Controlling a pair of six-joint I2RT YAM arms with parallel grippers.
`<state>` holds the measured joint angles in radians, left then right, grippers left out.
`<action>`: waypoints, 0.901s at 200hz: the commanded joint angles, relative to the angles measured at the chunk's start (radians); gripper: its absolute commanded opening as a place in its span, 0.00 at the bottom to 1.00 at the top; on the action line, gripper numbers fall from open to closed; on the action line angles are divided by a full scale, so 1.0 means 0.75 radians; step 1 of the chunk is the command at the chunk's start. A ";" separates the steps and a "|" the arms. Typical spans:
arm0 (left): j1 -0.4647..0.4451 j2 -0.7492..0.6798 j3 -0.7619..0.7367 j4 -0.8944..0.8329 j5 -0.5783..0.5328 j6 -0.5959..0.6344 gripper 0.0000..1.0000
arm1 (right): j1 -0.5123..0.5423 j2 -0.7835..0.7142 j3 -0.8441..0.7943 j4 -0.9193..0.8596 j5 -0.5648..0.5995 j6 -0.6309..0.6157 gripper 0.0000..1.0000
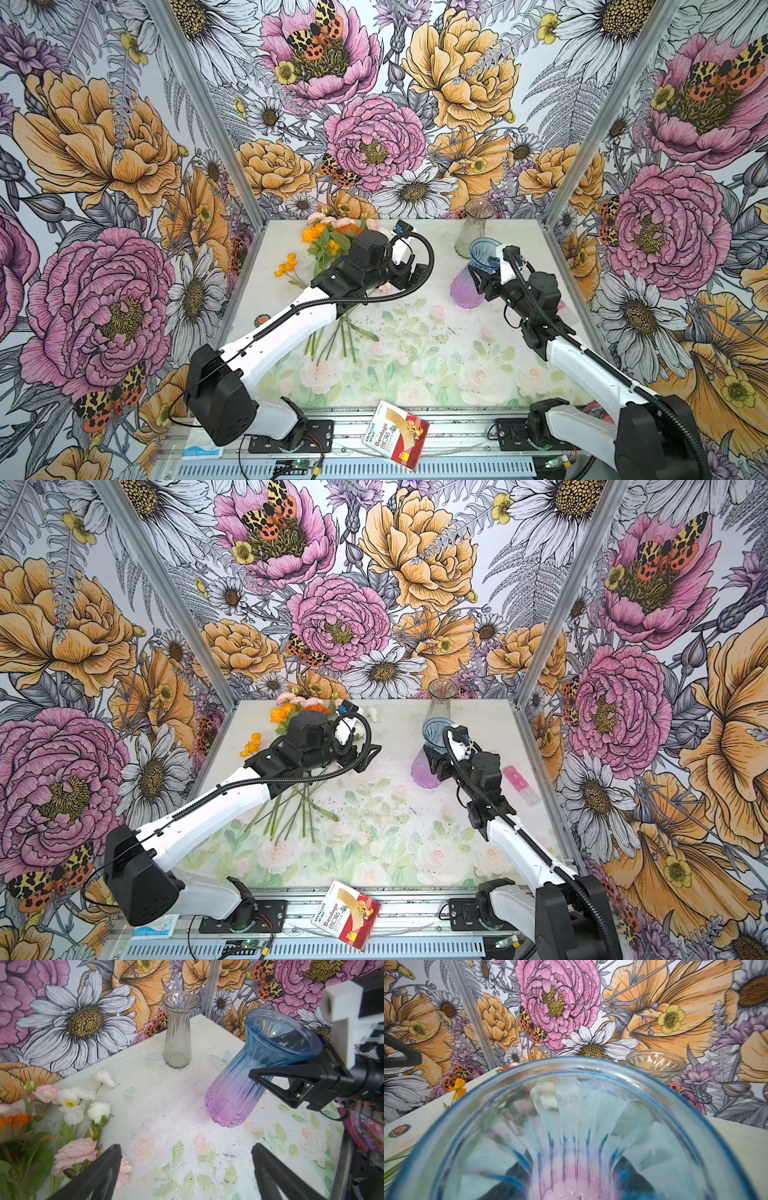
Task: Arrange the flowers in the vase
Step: 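Carry the vase toward the flowers and release it while the left gripper lowers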
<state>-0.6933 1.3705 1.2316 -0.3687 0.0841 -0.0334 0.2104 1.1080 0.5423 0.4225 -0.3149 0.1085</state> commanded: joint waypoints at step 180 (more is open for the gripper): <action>0.241 -0.443 -0.417 -0.439 0.064 -0.490 0.97 | 0.536 0.499 0.111 0.629 0.214 -0.130 0.34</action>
<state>-0.5423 1.0294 0.9150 -0.6498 0.1127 -0.3771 0.6010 1.4857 0.5873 0.7029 -0.1894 0.0456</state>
